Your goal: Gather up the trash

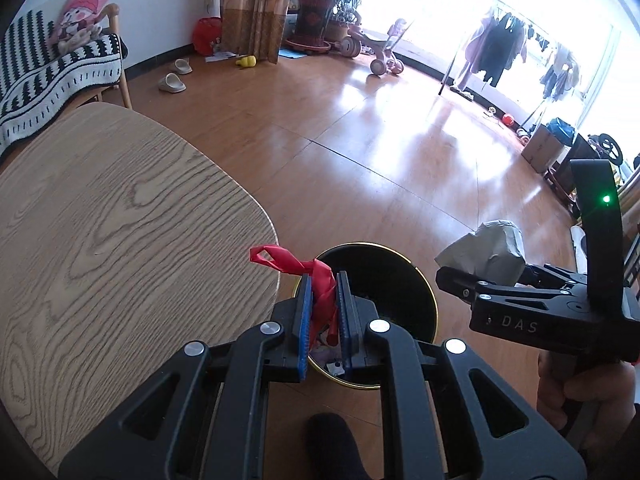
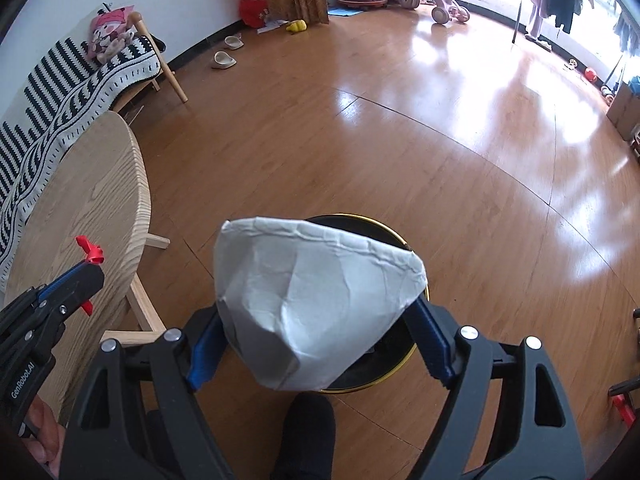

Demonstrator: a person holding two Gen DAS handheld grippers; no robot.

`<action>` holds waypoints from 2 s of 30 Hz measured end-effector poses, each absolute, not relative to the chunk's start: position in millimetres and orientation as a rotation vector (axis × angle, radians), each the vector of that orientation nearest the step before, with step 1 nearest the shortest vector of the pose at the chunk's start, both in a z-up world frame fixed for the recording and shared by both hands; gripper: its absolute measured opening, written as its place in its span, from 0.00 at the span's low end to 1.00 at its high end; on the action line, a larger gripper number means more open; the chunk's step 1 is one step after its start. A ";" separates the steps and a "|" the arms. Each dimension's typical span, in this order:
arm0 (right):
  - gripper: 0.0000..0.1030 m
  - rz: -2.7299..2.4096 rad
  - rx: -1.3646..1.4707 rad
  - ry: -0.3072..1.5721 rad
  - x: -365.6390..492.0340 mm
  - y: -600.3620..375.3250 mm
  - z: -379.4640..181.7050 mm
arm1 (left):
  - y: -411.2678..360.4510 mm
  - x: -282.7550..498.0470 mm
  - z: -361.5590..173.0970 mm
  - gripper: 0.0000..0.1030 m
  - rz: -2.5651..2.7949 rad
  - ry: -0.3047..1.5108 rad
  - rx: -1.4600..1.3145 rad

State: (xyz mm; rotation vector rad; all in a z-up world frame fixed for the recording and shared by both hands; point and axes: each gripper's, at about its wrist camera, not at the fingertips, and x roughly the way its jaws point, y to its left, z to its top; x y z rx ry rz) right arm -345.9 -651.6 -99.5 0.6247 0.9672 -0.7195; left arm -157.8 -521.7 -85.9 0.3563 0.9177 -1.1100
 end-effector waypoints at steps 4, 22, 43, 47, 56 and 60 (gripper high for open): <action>0.76 -0.714 0.621 0.967 -343.4 -652.7 -101.1 | -519.9 -155.1 -86.6 0.11 -1.116 0.919 0.355; 0.88 -0.745 0.635 0.928 -352.6 -663.5 -93.0 | -532.0 -157.6 -92.5 0.11 -1.129 0.926 0.365; 0.90 -0.943 0.754 0.780 -398.4 -688.4 -73.4 | -576.3 -177.4 -119.0 0.32 -1.294 0.969 0.326; 0.91 -0.950 0.761 0.758 -401.9 -689.5 -69.1 | -577.0 -177.4 -117.5 0.66 -1.279 0.949 0.310; 0.92 -0.889 0.731 0.724 -372.5 -668.3 -48.6 | -544.1 -140.5 -97.4 0.84 -1.148 0.940 0.304; 0.93 -0.826 0.682 0.730 -337.6 -646.3 -37.9 | -501.0 -111.0 -75.7 0.90 -1.007 0.893 0.314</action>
